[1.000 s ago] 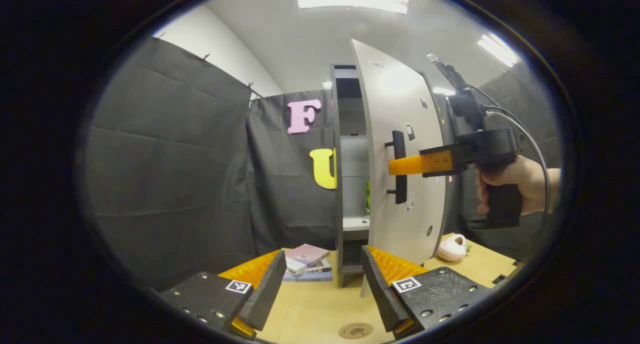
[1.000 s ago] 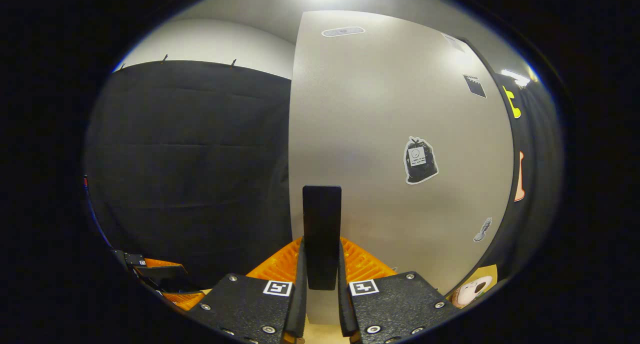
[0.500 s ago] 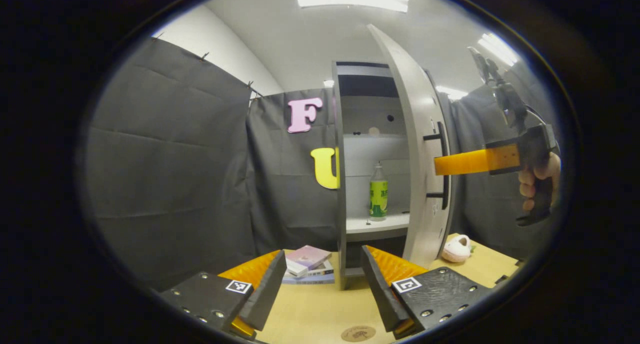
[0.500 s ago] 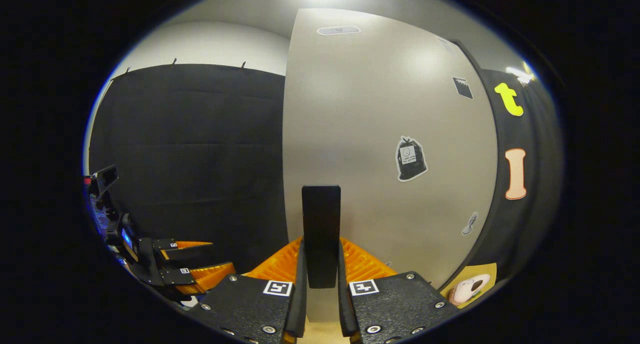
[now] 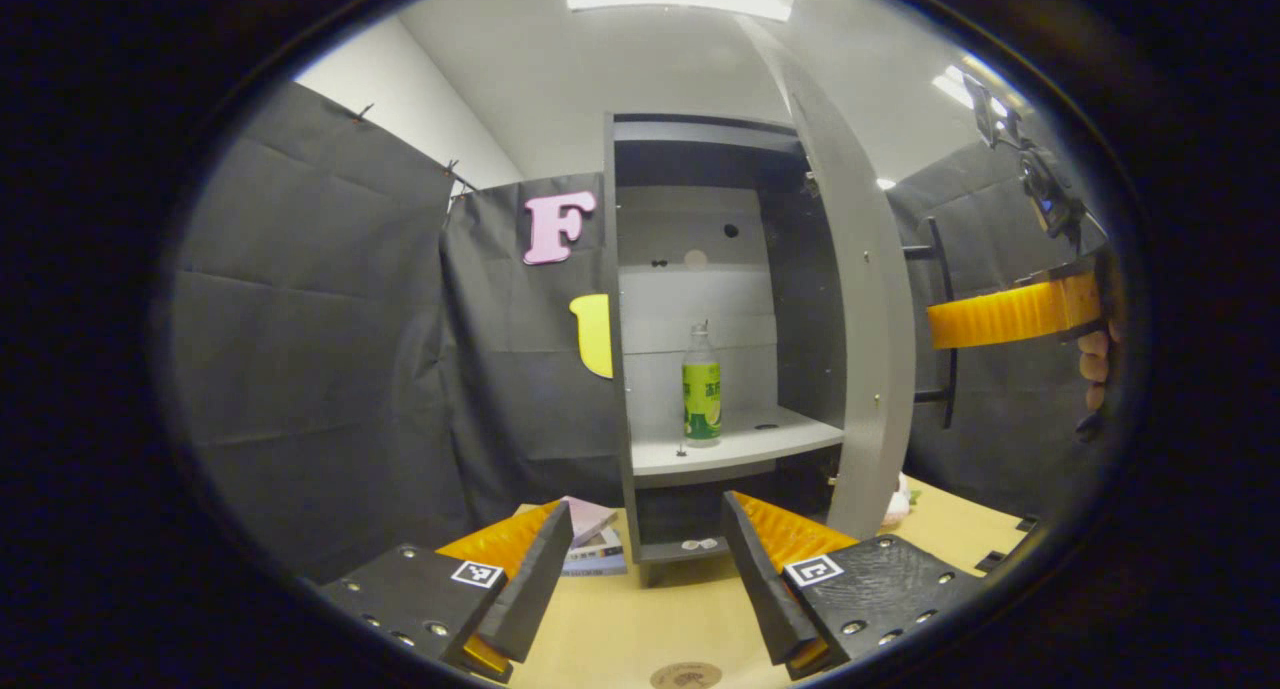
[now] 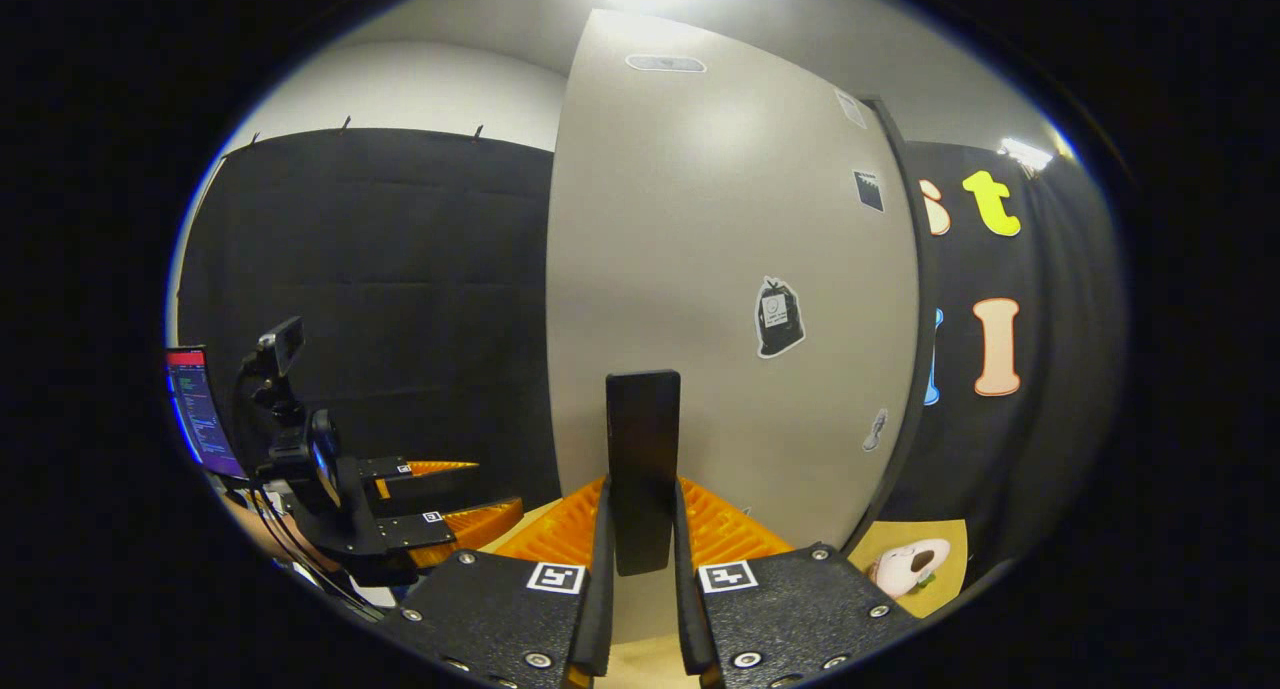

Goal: Open the cabinet door with the right hand, grasp the bottle in the cabinet with the left hand and place it on the coaster, then close the cabinet door with the right hand.

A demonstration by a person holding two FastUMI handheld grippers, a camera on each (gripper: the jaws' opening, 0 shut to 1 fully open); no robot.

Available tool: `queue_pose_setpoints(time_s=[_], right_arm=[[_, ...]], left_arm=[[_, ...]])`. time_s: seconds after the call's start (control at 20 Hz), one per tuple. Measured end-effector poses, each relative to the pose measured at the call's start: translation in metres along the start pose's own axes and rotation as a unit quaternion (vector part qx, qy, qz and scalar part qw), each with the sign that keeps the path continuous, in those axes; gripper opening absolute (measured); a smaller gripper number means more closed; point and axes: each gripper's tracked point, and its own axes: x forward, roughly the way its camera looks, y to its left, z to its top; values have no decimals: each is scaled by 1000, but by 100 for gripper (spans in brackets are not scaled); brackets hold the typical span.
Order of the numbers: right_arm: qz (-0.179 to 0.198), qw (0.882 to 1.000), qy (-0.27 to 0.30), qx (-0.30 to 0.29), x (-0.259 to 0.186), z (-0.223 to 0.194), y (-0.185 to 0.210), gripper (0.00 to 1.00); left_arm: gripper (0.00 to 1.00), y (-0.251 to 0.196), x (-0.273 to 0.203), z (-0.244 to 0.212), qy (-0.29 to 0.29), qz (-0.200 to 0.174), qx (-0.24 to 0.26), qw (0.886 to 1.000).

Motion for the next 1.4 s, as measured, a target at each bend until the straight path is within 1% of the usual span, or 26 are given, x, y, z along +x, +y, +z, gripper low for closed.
queue_pose_setpoints(time_s=[0.05, 0.1, 0.15, 0.35, 0.4, 0.45, 0.5, 0.6, 0.65, 0.75, 0.85, 0.9, 0.95, 1.0, 1.1, 1.15, 1.2, 1.35, 1.4], right_arm=[[-5, 1000, 0, -2, -3, 0, -2, 27], [-10, 1000, -2, -4, -5, 1, -4, 27], [-17, 1000, -1, -3, -6, 1, -6, 27], [-49, 999, 1, -11, -15, -1, -18, 28], [-59, 998, 1, -17, -17, 0, -24, 28], [-70, 997, 3, -20, -19, -1, -30, 27], [-82, 996, 8, -21, -22, -2, -36, 27], [-106, 994, 17, -25, -28, -3, -39, 27], [-119, 992, 20, -26, -29, -3, -43, 27], [-157, 987, 25, -23, -34, -1, -51, 27], [-194, 981, 28, -16, -41, -1, -61, 26], [-216, 976, 24, -15, -43, 0, -72, 26], [-235, 972, 18, -14, -47, 1, -80, 22], [-240, 971, 16, -1, -50, -2, -84, 18], [-246, 969, 8, 32, -53, -4, -90, 18], [-249, 968, 4, 38, -55, -5, -93, 18], [-250, 967, 1, 39, -58, -7, -95, 18], [-257, 966, -5, 38, -70, -10, -94, 19], [-259, 965, -9, 36, -76, -11, -95, 11]], left_arm=[[89, -10, 4, 0, 0, -11, -1, 1000], [86, -21, 9, -2, 2, -24, -1, 1000], [89, -30, 12, -3, 5, -35, 4, 999], [89, -63, 33, 4, -2, -66, 5, 998], [86, -73, 38, 4, -3, -77, 6, 997], [89, -82, 43, 6, -2, -88, 10, 996], [86, -90, 46, 6, 0, -94, 13, 995], [86, -104, 54, 10, -2, -105, 6, 995], [89, -112, 58, 10, -2, -111, -2, 994], [89, -126, 62, 10, 1, -125, -3, 992], [89, -137, 65, 16, -4, -134, 4, 991], [86, -142, 67, 16, -7, -138, 7, 990], [89, -144, 69, 16, -8, -141, 11, 990], [89, -146, 70, 16, -8, -142, 14, 990], [89, -145, 73, 15, -5, -140, 14, 990], [89, -144, 74, 14, -3, -137, 14, 990], [86, -141, 76, 13, -1, -131, 15, 991], [86, -135, 84, 12, 6, -116, 16, 993], [86, -131, 89, 12, 7, -107, 16, 994]])
